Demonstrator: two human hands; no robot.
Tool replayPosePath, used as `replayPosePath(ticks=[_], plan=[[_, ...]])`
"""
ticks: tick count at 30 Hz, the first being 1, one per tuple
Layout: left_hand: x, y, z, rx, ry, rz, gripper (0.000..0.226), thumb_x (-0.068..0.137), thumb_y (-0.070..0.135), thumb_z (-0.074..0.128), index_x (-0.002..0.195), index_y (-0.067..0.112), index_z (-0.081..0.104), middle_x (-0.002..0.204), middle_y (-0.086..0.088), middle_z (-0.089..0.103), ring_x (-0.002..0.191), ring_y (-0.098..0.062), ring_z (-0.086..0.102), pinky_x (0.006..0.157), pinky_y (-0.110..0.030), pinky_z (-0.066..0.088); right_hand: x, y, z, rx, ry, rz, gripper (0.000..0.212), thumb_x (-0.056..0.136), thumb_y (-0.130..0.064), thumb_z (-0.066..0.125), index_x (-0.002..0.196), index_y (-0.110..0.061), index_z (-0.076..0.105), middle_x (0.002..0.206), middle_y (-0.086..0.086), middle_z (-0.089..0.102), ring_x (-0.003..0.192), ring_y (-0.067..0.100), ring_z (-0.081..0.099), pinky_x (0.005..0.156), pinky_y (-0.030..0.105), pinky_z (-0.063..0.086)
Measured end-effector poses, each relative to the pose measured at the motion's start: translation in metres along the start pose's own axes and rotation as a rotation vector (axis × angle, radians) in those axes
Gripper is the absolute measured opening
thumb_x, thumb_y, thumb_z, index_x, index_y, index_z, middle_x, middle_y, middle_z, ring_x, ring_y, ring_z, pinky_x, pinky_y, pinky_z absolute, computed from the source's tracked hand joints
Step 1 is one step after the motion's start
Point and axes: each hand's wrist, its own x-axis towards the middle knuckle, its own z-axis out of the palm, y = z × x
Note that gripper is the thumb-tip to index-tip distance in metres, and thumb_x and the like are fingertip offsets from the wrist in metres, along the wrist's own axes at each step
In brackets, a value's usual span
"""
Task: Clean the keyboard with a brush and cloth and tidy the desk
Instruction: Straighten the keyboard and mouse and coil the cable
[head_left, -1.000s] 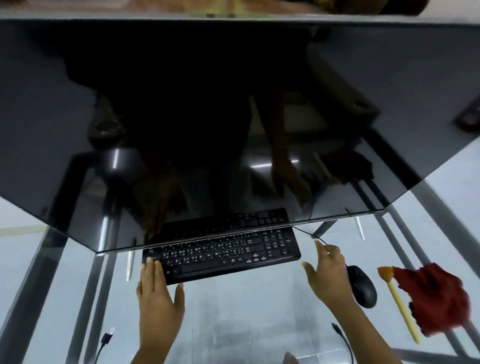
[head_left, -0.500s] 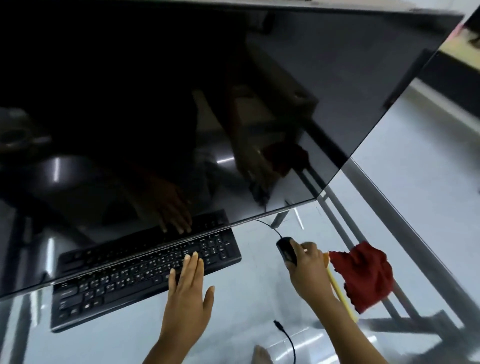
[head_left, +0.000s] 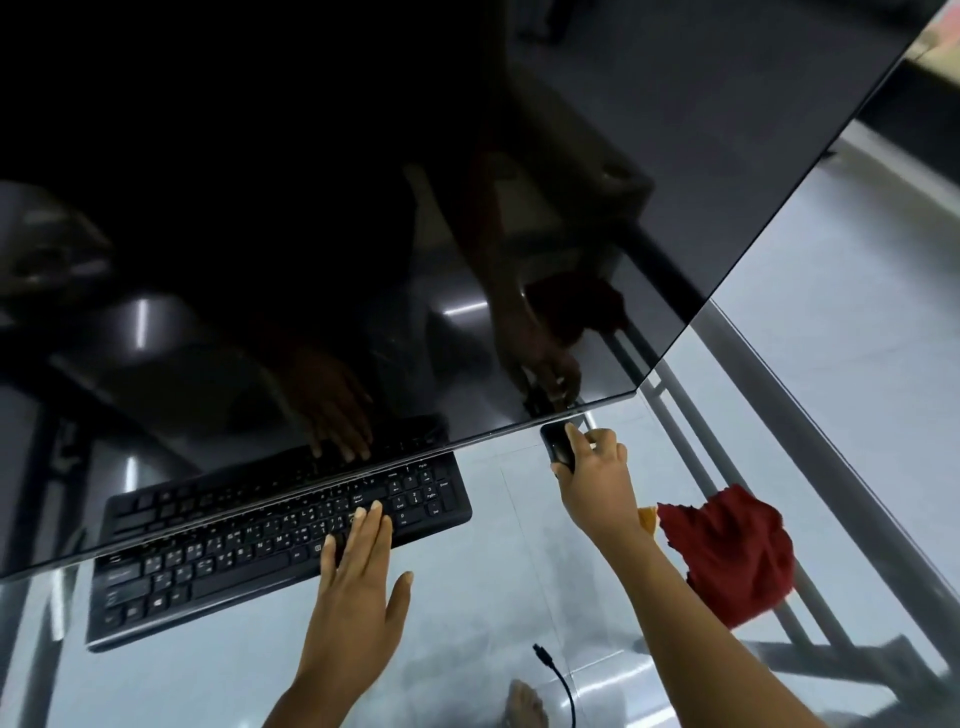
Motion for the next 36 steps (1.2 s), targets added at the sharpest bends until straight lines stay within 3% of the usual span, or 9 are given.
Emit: replayPosePath(ticks=[9, 12, 14, 17, 24, 28, 31, 33, 36], plan=[[-0.025, -0.026, -0.034, -0.053, 0.097, -0.055, 0.066, 0.096, 0.047, 0.024, 0.15, 0.01, 0.025, 0.161, 0.003, 0.011, 0.148, -0.007, -0.002, 0.119, -0.03, -0.003, -0.064, -0.042, 0.014, -0.012, 0.059, -0.218, 0.055, 0.075, -0.006, 0.079, 0.126, -0.004, 0.06, 0.123, 0.021, 0.054, 0.107, 0.039, 0.056, 0.087, 0.047, 0.054], [-0.049, -0.056, -0.06, -0.133, 0.158, -0.21, 0.056, 0.096, 0.033, 0.05, 0.146, 0.011, 0.038, 0.152, -0.002, 0.037, 0.141, -0.02, 0.033, 0.116, -0.036, 0.028, -0.098, -0.088, 0.034, 0.016, -0.055, -0.393, 0.052, 0.068, -0.004, 0.082, 0.118, -0.006, 0.066, 0.119, 0.02, 0.057, 0.103, 0.039, 0.06, 0.084, 0.046, 0.056], [-0.072, -0.081, -0.074, -0.107, 0.198, -0.299, 0.049, 0.086, 0.016, 0.068, 0.133, 0.007, 0.056, 0.129, -0.011, 0.058, 0.115, -0.032, 0.058, 0.094, -0.044, 0.051, -0.118, -0.125, 0.046, 0.017, -0.123, -0.478, 0.049, 0.071, -0.007, 0.08, 0.119, -0.008, 0.067, 0.119, 0.017, 0.056, 0.103, 0.036, 0.06, 0.086, 0.043, 0.054], [-0.109, -0.12, -0.091, -0.014, 0.21, -0.489, 0.04, 0.079, 0.012, 0.073, 0.118, 0.006, 0.063, 0.11, -0.014, 0.061, 0.096, -0.035, 0.062, 0.078, -0.046, 0.054, -0.14, -0.178, 0.059, 0.038, -0.223, -0.569, 0.045, 0.085, -0.013, 0.068, 0.129, -0.011, 0.06, 0.129, 0.011, 0.048, 0.115, 0.031, 0.05, 0.101, 0.039, 0.044], [-0.179, -0.184, -0.103, -0.009, 0.189, -0.914, 0.039, 0.091, 0.029, 0.06, 0.119, 0.002, 0.054, 0.118, -0.019, 0.056, 0.109, -0.035, 0.056, 0.089, -0.044, 0.05, -0.176, -0.271, 0.074, 0.046, -0.31, -0.746, 0.044, 0.095, -0.017, 0.053, 0.138, -0.016, 0.051, 0.137, 0.005, 0.037, 0.125, 0.024, 0.039, 0.107, 0.031, 0.032], [-0.188, -0.199, -0.094, -0.044, 0.11, -0.864, 0.026, 0.097, 0.027, 0.051, 0.114, 0.007, 0.054, 0.117, -0.012, 0.057, 0.104, -0.027, 0.059, 0.084, -0.034, 0.051, -0.185, -0.289, 0.076, 0.039, -0.335, -0.769, 0.042, 0.094, -0.015, 0.052, 0.136, -0.016, 0.052, 0.133, 0.004, 0.038, 0.122, 0.023, 0.04, 0.104, 0.032, 0.034], [-0.18, -0.195, -0.11, -0.082, 0.055, -0.839, 0.017, 0.098, 0.023, 0.049, 0.104, 0.009, 0.058, 0.097, -0.006, 0.059, 0.086, -0.02, 0.059, 0.072, -0.028, 0.049, -0.188, -0.293, 0.07, 0.057, -0.39, -0.745, 0.042, 0.095, -0.017, 0.052, 0.137, -0.018, 0.051, 0.132, 0.002, 0.04, 0.122, 0.021, 0.04, 0.105, 0.03, 0.035], [-0.163, -0.178, -0.138, -0.202, 0.089, -0.759, 0.017, 0.098, 0.023, 0.053, 0.091, 0.009, 0.059, 0.077, 0.001, 0.057, 0.071, -0.015, 0.056, 0.059, -0.021, 0.045, -0.188, -0.3, 0.059, 0.174, -0.475, -0.654, 0.04, 0.097, -0.022, 0.052, 0.136, -0.019, 0.052, 0.132, 0.002, 0.043, 0.122, 0.019, 0.045, 0.103, 0.028, 0.038], [-0.131, -0.135, -0.2, -0.539, 0.242, -0.674, 0.016, 0.09, 0.022, 0.066, 0.082, 0.01, 0.06, 0.07, 0.0, 0.06, 0.063, -0.012, 0.055, 0.053, -0.019, 0.039, -0.19, -0.318, 0.025, 0.507, -0.746, -0.444, 0.037, 0.1, -0.03, 0.05, 0.135, -0.017, 0.05, 0.13, 0.004, 0.056, 0.119, 0.016, 0.056, 0.103, 0.031, 0.045]])
